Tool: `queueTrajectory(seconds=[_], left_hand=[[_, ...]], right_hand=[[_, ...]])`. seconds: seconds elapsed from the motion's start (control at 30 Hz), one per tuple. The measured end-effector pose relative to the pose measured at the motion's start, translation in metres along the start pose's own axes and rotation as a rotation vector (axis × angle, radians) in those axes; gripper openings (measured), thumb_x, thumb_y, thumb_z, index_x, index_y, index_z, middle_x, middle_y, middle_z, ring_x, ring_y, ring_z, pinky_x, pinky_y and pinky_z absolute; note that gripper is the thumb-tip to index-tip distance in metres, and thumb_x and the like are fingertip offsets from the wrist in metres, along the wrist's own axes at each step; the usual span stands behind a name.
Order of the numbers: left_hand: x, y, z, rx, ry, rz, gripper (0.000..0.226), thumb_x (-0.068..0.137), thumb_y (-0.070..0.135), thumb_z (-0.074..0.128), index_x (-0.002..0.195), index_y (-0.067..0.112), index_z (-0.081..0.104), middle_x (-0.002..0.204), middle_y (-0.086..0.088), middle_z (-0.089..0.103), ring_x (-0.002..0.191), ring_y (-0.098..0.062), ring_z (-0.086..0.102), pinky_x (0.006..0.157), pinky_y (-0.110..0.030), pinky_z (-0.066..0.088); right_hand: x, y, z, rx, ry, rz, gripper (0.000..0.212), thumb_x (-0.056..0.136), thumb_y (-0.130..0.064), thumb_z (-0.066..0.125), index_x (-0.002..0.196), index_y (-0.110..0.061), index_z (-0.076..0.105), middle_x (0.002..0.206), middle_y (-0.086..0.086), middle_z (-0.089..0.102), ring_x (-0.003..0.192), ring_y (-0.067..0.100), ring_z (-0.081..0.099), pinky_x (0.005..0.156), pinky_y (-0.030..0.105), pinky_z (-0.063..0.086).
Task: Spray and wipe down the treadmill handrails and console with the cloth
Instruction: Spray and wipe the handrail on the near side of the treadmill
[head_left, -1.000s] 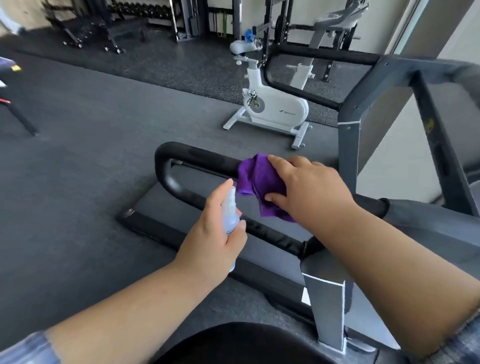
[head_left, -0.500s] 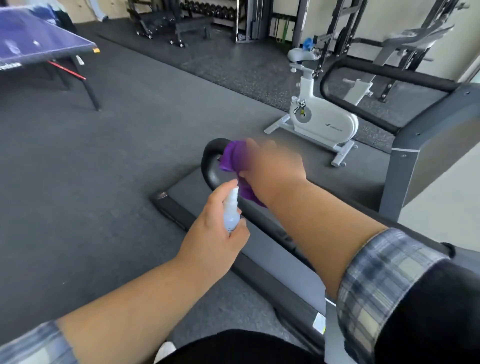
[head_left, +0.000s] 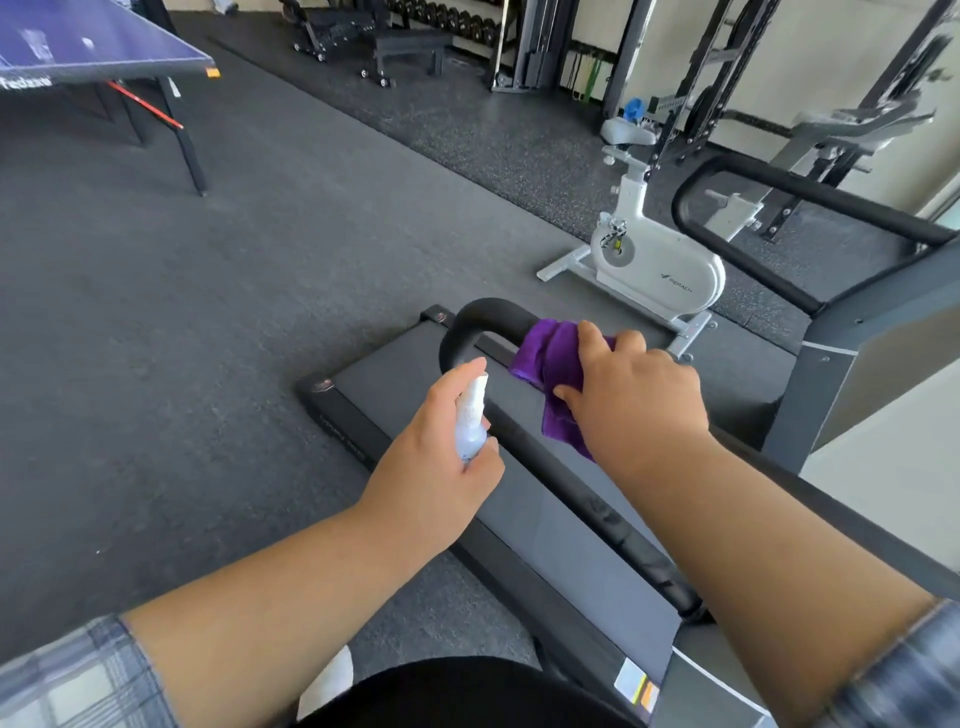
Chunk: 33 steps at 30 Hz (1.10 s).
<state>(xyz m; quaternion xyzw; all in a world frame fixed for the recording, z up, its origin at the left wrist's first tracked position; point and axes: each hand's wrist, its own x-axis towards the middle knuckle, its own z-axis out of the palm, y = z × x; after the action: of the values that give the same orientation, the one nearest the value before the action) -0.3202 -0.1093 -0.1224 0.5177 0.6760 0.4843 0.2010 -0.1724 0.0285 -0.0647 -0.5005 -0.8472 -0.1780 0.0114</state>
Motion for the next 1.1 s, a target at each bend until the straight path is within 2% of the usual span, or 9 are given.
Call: queueTrajectory(seconds=[0.2,0.43,0.57,0.7,0.8,0.87,0.93,1.03,1.1], left_hand=[[0.026,-0.030,-0.034,-0.023,-0.074,-0.023,0.064,0.082,0.037,0.055,0.131,0.063,0.023,0.117,0.018,0.057,0.105,-0.004,0.057,0.085,-0.020,0.046],[0.062,-0.069,-0.056,-0.080,-0.143,-0.039,0.065,0.076,0.048,0.049,0.127,0.074,0.018,0.114,0.022,0.057,0.103,0.000,0.058,0.080,-0.017,0.046],[0.079,-0.085,-0.068,-0.158,-0.176,-0.030,0.065,0.076,0.046,0.052,0.124,0.075,0.019,0.113,0.031,0.053,0.101,0.003,0.057,0.075,-0.005,0.043],[0.088,-0.100,-0.084,-0.208,-0.252,-0.005,0.065,0.079,0.045,0.056,0.125,0.076,0.021,0.117,0.040,0.049,0.108,0.007,0.056,0.078,-0.007,0.046],[0.093,-0.111,-0.092,-0.227,-0.312,0.016,0.066,0.081,0.045,0.059,0.126,0.075,0.023,0.116,0.036,0.055,0.106,0.003,0.061,0.078,-0.017,0.050],[0.098,-0.115,-0.097,-0.221,-0.325,0.045,0.066,0.078,0.045,0.059,0.126,0.075,0.024,0.116,0.032,0.057,0.106,0.001,0.061,0.082,-0.024,0.050],[0.102,-0.118,-0.099,-0.212,-0.346,0.088,0.065,0.076,0.046,0.057,0.125,0.076,0.025,0.117,0.033,0.055,0.107,0.000,0.060,0.083,-0.020,0.048],[0.107,-0.117,-0.099,-0.214,-0.400,0.143,0.064,0.075,0.048,0.056,0.122,0.078,0.024,0.113,0.031,0.055,0.103,-0.002,0.061,0.078,-0.008,0.046],[0.110,-0.115,-0.099,-0.208,-0.423,0.195,0.063,0.075,0.047,0.054,0.121,0.077,0.024,0.109,0.027,0.056,0.097,-0.006,0.061,0.079,-0.008,0.044]], right_hand=[[0.055,-0.057,-0.013,0.010,-0.067,-0.028,0.051,0.095,-0.055,0.051,0.129,-0.020,0.034,0.092,0.005,0.035,0.077,0.030,0.049,0.062,0.040,0.034],[0.118,-0.111,-0.035,-0.128,-0.367,-0.124,0.044,0.088,-0.035,0.065,0.125,-0.023,0.046,0.089,0.004,0.032,0.075,0.029,0.044,0.065,0.040,0.039],[0.151,-0.148,-0.028,-0.278,-0.617,-0.215,0.036,0.082,-0.039,0.062,0.115,-0.027,0.054,0.093,0.003,0.041,0.093,0.037,0.057,0.089,0.052,0.047],[0.169,-0.185,0.002,-0.550,-0.765,-0.288,0.034,0.087,-0.044,0.058,0.112,-0.022,0.064,0.109,0.004,0.063,0.090,0.037,0.060,0.069,0.050,0.045],[0.165,-0.204,0.021,-0.730,-0.854,-0.411,0.025,0.089,-0.030,0.059,0.111,-0.023,0.069,0.104,0.003,0.070,0.091,0.035,0.062,0.075,0.052,0.045],[0.164,-0.207,0.024,-0.707,-0.835,-0.430,0.027,0.092,-0.034,0.053,0.112,-0.021,0.065,0.106,0.008,0.064,0.093,0.038,0.059,0.079,0.055,0.045],[0.162,-0.201,0.015,-0.573,-0.746,-0.392,0.034,0.092,-0.042,0.049,0.119,-0.025,0.061,0.115,0.007,0.060,0.105,0.038,0.057,0.085,0.054,0.042],[0.144,-0.176,-0.004,-0.301,-0.497,-0.267,0.044,0.087,-0.045,0.060,0.129,-0.030,0.055,0.122,0.002,0.056,0.112,0.028,0.053,0.082,0.040,0.036],[0.124,-0.151,-0.018,-0.188,-0.354,-0.141,0.059,0.082,-0.045,0.070,0.135,-0.031,0.048,0.124,0.002,0.053,0.112,0.029,0.052,0.085,0.041,0.036]])
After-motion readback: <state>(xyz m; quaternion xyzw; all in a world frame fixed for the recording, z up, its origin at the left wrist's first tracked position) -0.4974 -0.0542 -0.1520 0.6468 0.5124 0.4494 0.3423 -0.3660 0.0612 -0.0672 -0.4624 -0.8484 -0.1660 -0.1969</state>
